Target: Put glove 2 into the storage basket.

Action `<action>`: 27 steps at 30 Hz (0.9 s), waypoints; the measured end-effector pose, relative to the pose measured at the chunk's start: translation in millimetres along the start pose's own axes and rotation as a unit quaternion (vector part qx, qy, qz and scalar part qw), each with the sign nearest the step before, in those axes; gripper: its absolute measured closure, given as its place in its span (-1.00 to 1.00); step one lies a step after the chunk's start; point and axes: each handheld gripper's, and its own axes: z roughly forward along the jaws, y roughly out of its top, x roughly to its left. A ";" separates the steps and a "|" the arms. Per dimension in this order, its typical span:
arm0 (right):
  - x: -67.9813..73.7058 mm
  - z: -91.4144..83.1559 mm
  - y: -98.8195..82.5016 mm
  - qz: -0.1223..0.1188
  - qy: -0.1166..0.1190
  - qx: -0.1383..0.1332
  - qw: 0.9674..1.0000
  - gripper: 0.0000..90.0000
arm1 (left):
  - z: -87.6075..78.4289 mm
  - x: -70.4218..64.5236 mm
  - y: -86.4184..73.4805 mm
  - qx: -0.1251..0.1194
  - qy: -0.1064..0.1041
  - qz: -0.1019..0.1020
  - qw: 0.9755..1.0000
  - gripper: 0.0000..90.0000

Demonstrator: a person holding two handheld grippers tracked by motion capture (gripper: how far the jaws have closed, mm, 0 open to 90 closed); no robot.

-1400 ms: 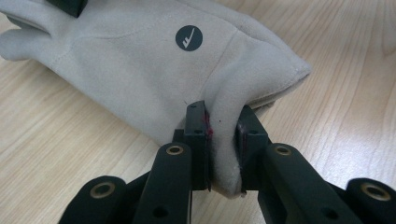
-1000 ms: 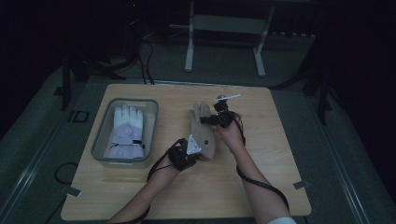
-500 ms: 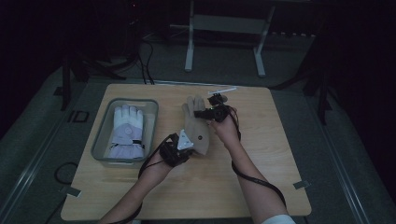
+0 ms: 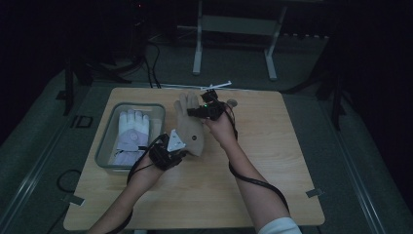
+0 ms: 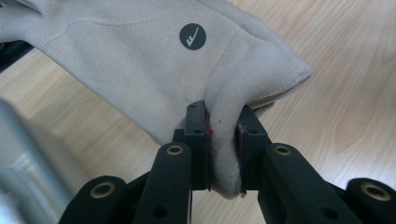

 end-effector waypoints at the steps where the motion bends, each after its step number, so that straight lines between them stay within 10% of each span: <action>1: 3.1 2.2 2.5 -0.001 0.002 0.000 1.000 0.44 | -2.3 2.0 -1.1 0.003 0.001 0.001 1.000 0.75; 27: 79.6 72.9 41.9 -0.046 0.050 0.020 0.997 0.44 | -60.4 46.2 -58.4 0.025 0.056 -0.041 0.997 0.76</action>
